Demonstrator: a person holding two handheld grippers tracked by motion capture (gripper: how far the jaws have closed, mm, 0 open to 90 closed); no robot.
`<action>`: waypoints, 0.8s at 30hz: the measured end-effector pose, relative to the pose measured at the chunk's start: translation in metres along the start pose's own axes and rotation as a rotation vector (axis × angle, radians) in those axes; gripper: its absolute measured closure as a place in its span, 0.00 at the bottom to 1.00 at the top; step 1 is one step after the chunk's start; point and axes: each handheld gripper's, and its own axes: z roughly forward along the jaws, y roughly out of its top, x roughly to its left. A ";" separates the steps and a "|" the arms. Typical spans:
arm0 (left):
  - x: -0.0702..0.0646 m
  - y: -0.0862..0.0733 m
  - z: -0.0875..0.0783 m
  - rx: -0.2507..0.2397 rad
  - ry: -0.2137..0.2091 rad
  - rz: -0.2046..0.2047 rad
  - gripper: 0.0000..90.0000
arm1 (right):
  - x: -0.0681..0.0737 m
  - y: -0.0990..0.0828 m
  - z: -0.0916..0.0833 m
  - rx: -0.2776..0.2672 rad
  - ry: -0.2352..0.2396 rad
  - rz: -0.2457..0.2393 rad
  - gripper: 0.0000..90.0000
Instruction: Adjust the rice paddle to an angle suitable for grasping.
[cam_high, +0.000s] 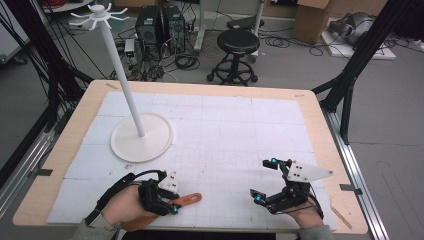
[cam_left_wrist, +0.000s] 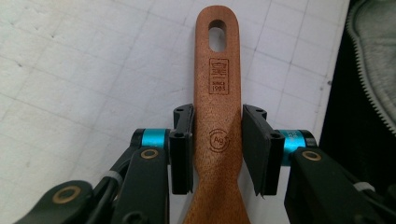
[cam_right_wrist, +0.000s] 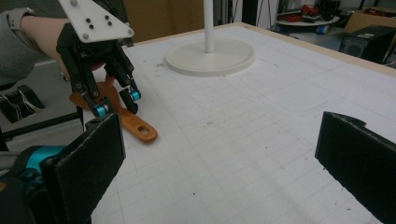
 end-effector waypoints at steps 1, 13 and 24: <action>0.000 0.000 -0.003 -0.013 -0.003 -0.001 0.72 | 0.000 0.000 0.000 -0.002 0.000 0.000 0.00; 0.004 -0.003 -0.042 -0.151 0.052 -0.002 0.72 | 0.000 0.000 0.001 0.000 0.007 -0.002 0.00; 0.009 -0.007 -0.080 -0.317 0.073 -0.024 0.72 | 0.000 0.000 0.000 0.001 0.005 0.005 0.00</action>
